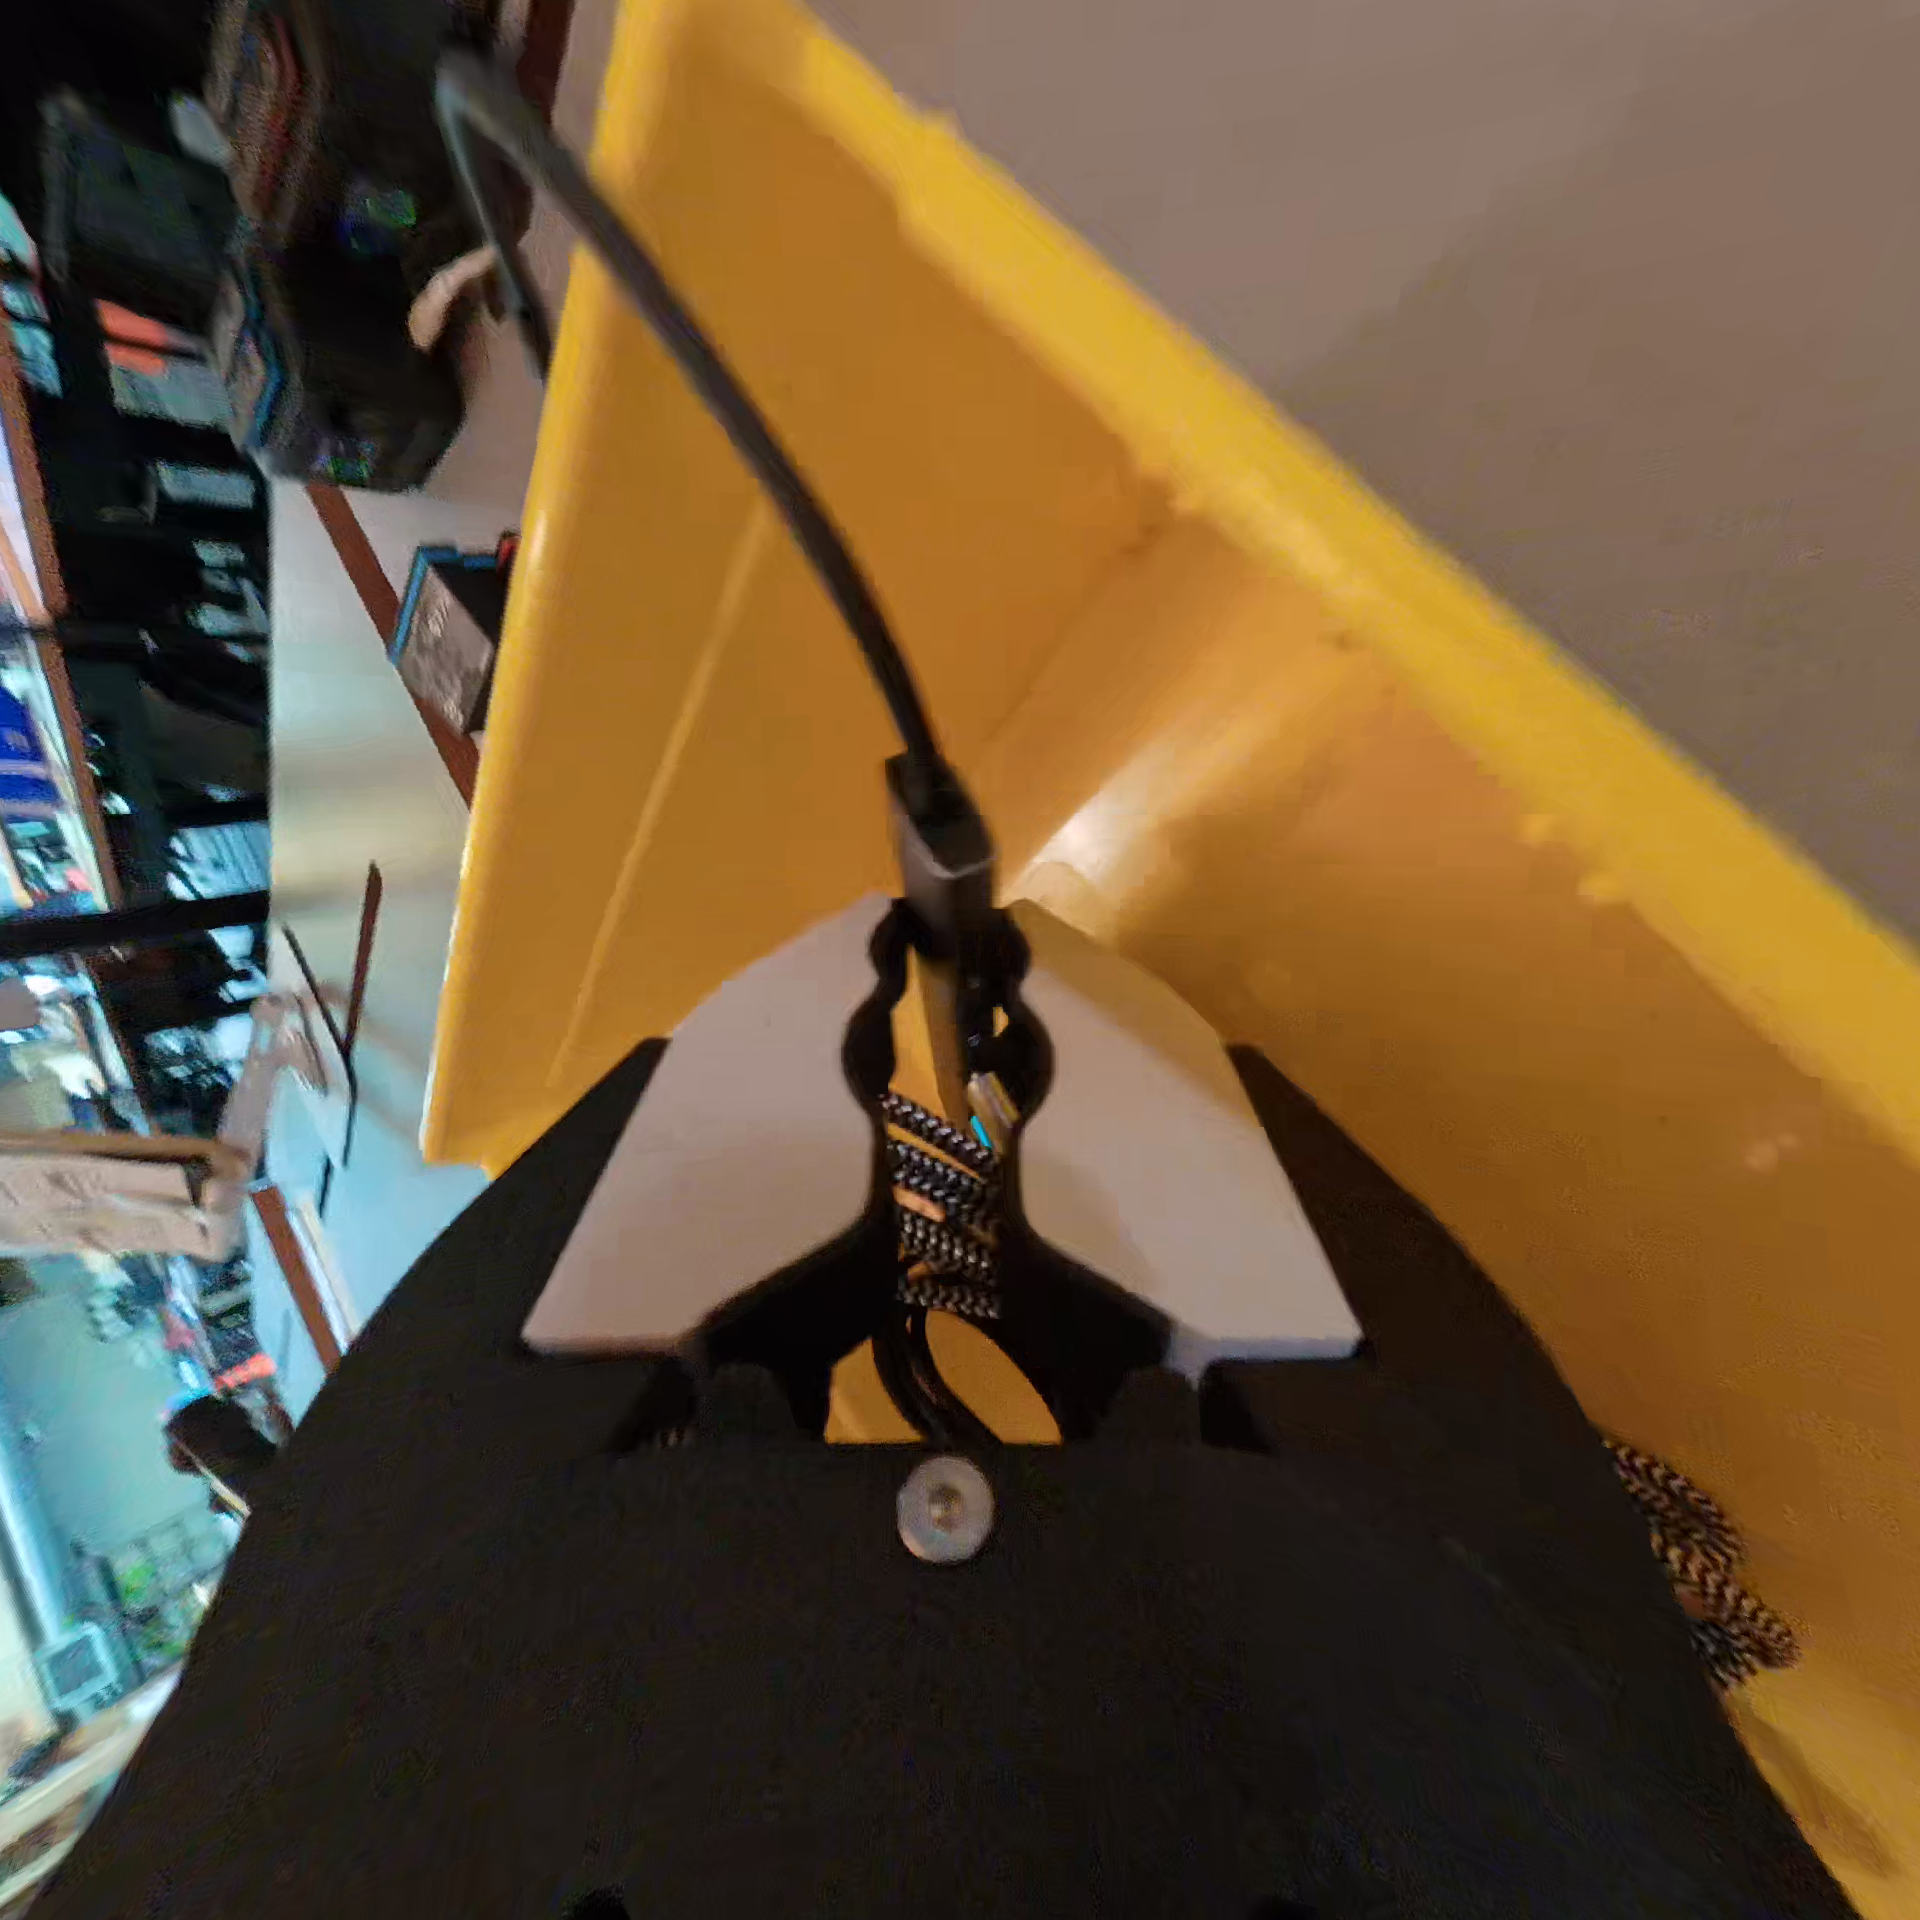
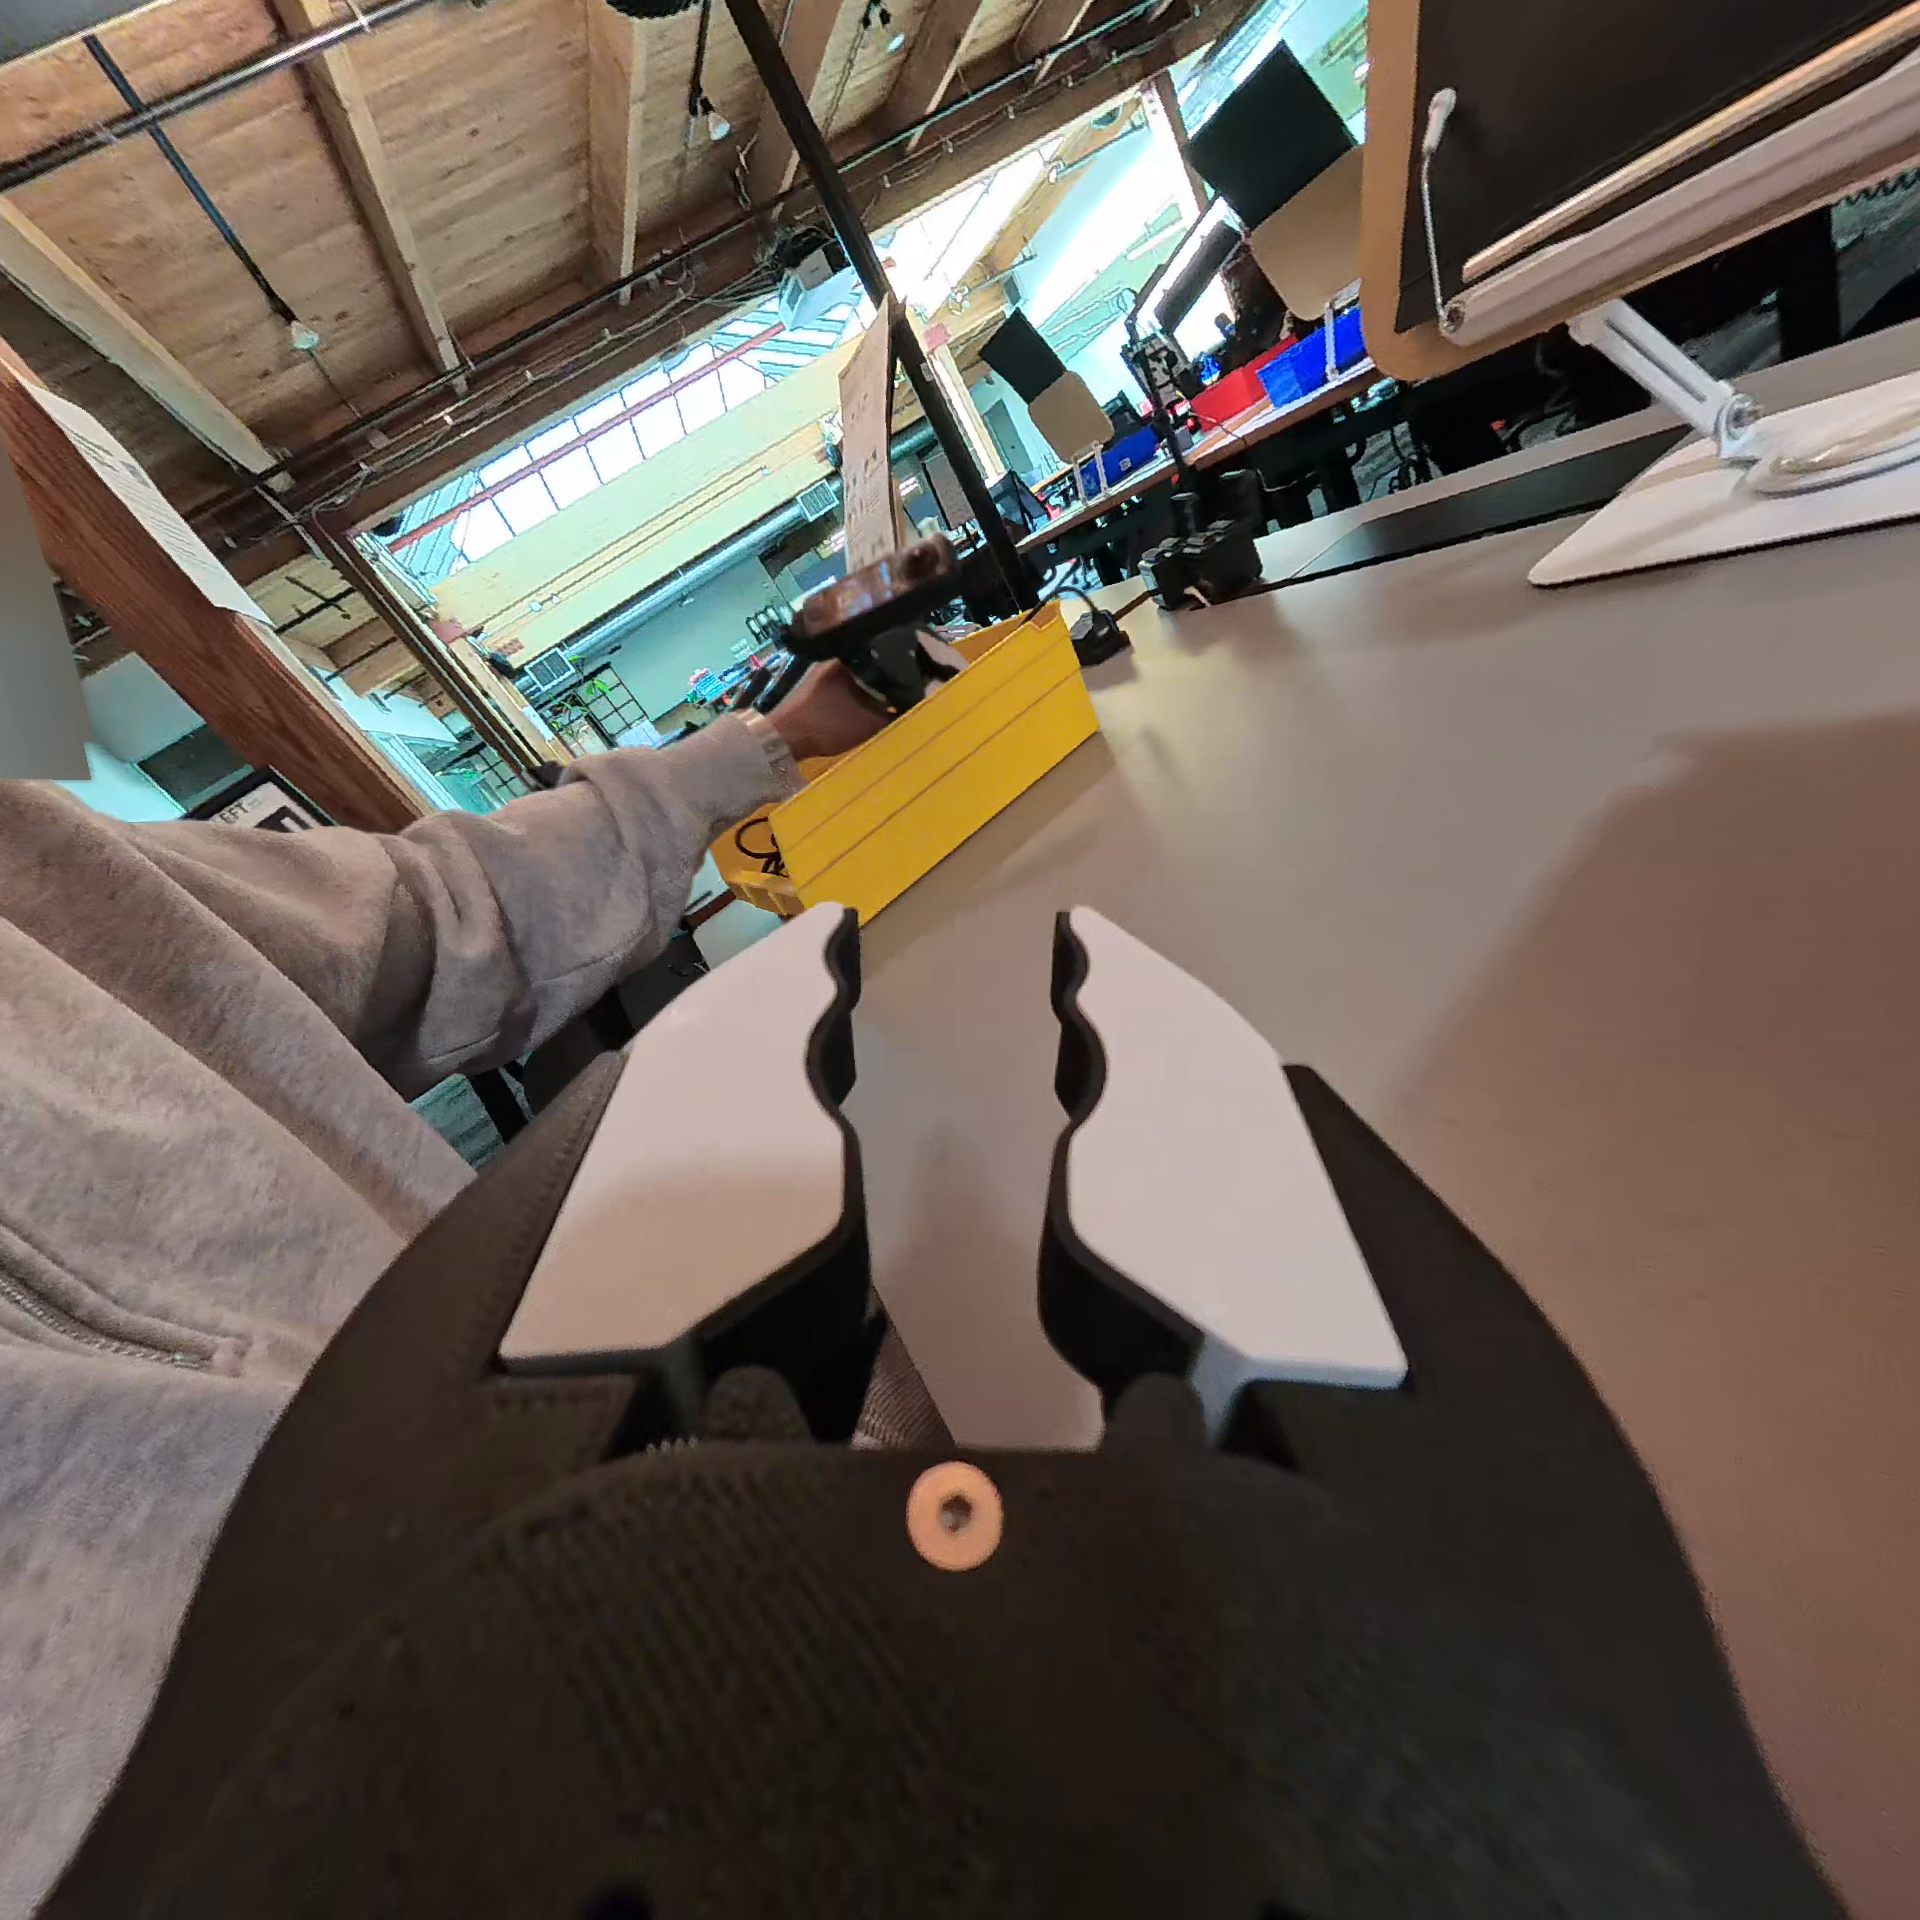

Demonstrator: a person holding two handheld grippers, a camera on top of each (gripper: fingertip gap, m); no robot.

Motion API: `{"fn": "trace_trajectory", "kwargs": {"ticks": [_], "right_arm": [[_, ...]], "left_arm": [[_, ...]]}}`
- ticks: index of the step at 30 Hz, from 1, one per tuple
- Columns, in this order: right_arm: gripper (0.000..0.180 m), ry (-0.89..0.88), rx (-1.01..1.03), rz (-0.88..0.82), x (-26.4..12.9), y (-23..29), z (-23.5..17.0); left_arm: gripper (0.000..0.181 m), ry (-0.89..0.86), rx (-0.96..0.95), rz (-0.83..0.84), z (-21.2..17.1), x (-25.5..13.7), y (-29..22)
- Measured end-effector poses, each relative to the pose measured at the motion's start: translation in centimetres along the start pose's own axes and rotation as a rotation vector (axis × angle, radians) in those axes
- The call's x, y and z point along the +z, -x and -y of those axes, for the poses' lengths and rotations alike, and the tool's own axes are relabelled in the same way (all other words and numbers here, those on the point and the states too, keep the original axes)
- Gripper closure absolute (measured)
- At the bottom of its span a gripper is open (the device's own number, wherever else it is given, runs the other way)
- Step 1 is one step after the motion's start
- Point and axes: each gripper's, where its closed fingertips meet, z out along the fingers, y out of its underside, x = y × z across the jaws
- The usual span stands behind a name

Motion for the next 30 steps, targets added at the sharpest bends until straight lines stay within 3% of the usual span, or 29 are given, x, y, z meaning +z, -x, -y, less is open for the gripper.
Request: {"fn": "trace_trajectory", "kwargs": {"ticks": [3,6,9,14,17,20,25,30], "right_arm": [[0.144,0.009,0.011,-0.004,0.2,-0.1,-0.3],[0.144,0.024,0.005,-0.003,0.3,-0.1,-0.6],[0.144,0.024,0.024,0.012,0.2,0.1,-0.7],[0.144,0.055,0.180,0.087,0.1,1.1,-2.4],[0.143,0.075,0.205,0.141,0.3,2.1,-2.7],[0.144,0.072,0.172,0.160,0.0,2.7,-2.1],[0.144,0.050,0.137,0.157,-0.6,2.9,-1.5],[0.144,0.058,0.082,0.150,-0.7,3.2,-1.4]], "left_arm": [[0.165,-0.053,-0.034,0.076,0.9,-1.3,1.6],[0.163,-0.177,-0.162,0.170,1.4,-6.4,5.9],[0.163,-0.291,-0.238,0.261,1.8,-14.0,10.2],[0.165,-0.411,-0.182,0.509,3.8,-28.7,15.7],[0.169,-0.543,-0.179,0.566,6.9,-36.7,16.5],[0.170,-0.636,-0.145,0.556,10.6,-41.8,14.8],[0.169,-0.769,-0.074,0.382,17.6,-43.3,6.7],[0.166,-0.837,-0.023,0.195,22.5,-37.4,-4.3]]}}
